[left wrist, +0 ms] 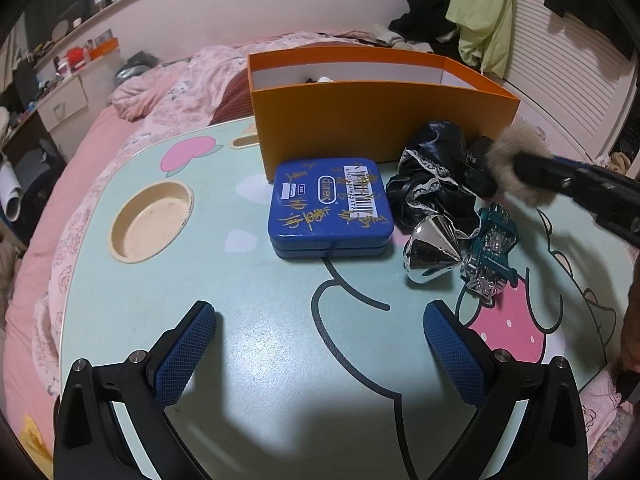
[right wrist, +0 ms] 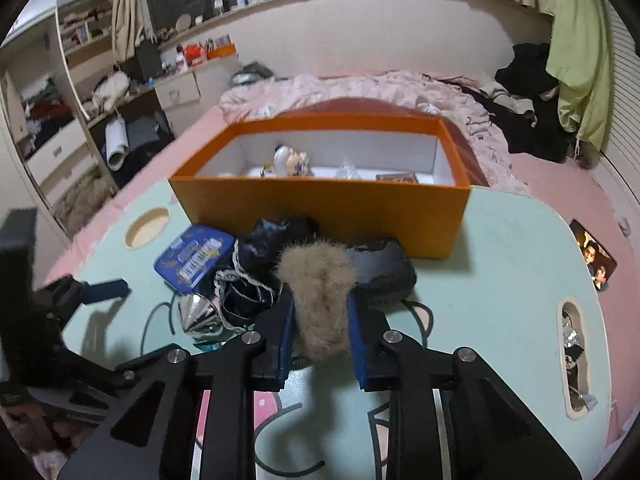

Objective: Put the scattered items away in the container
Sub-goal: 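Grasp the brown fluffy pom-pom with the right gripper while the left grasps the blue tin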

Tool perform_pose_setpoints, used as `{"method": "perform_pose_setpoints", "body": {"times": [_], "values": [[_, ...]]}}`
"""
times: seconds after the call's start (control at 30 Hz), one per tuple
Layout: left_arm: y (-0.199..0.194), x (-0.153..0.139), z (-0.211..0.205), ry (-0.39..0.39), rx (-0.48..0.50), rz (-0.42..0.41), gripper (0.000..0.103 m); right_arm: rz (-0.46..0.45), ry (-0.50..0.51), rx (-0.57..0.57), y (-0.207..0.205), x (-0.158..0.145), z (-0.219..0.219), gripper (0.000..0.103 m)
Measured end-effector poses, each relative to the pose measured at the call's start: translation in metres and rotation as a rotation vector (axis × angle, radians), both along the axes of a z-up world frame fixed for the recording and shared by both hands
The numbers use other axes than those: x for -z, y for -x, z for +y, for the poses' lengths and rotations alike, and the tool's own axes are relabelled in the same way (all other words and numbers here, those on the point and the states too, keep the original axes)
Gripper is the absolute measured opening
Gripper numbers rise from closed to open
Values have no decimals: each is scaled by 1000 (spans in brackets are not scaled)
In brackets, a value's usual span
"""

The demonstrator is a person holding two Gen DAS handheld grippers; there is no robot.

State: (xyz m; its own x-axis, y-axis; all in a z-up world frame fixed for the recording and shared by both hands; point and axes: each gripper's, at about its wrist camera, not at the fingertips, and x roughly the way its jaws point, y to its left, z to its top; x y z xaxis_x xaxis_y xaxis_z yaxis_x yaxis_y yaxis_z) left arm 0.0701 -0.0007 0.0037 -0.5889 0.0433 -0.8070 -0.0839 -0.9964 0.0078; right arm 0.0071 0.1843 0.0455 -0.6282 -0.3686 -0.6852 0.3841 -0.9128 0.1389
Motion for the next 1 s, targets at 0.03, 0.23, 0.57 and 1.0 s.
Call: {"method": "perform_pose_setpoints", "body": {"times": [0.03,0.23,0.57,1.0], "values": [[-1,-1,-1,-2,-8,1,103,7,12,2,-2,-3,3,25],[-3,-9,-18,-113,-44,27,103,31,31,20,-7,-12,17,25],[35,-41,-29,-163,-52,81,101,28,43,63,-2,-12,34,25],[68,-9,-1,-37,0,-26,66,12,62,76,0,-10,42,25]]}}
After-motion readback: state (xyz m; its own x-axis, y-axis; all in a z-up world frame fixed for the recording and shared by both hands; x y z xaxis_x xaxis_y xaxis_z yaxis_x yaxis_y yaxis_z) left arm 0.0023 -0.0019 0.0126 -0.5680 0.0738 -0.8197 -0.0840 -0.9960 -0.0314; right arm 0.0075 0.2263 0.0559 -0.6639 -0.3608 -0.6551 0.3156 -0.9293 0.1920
